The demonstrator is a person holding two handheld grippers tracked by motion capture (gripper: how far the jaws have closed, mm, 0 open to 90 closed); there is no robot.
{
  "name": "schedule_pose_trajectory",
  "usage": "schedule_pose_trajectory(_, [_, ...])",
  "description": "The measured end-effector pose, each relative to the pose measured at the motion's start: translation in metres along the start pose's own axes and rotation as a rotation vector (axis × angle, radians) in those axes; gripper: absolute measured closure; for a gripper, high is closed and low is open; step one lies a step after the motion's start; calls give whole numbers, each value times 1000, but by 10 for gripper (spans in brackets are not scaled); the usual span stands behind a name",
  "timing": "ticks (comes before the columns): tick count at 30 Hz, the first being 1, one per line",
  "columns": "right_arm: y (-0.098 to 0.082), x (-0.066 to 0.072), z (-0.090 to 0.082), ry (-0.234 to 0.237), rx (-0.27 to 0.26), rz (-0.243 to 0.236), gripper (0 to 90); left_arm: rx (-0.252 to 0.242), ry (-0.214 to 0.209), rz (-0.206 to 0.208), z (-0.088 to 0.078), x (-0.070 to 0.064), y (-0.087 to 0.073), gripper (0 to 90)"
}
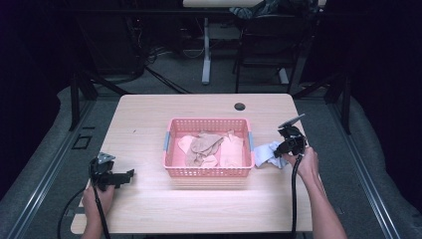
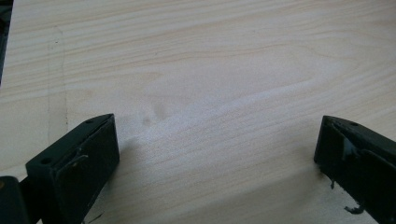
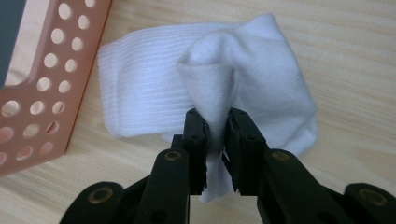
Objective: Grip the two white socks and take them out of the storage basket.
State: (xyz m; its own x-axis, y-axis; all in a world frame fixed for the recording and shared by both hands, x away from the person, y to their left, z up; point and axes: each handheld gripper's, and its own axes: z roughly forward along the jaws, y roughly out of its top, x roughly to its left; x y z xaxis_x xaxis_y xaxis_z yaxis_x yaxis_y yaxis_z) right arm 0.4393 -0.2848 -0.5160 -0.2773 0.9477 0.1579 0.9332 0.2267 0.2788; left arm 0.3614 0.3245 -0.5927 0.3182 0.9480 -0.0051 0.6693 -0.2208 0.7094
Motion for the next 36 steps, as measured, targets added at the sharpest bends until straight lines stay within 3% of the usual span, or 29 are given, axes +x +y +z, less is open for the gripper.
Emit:
schedule_pose_trajectory(4, [-1, 1, -5, -3, -15, -19, 668, -1, 0, 0, 0, 0, 0, 0])
schedule_pose_trajectory(10, [-7, 4, -23, 5, -96, -34, 362, 2, 0, 3, 0, 0, 0, 0])
schedule_pose_trajectory(16, [-20, 12, -39, 5, -138, -84, 200, 2, 0, 2, 0, 0, 0, 0])
schedule_pose_trajectory(25, [-44, 18, -58, 13, -199, -110, 103, 2, 0, 3, 0, 0, 0, 0])
schedule_pose_trajectory(36, [-81, 33, -71, 20, -204, -195, 95, 2, 0, 2, 0, 0, 0, 0])
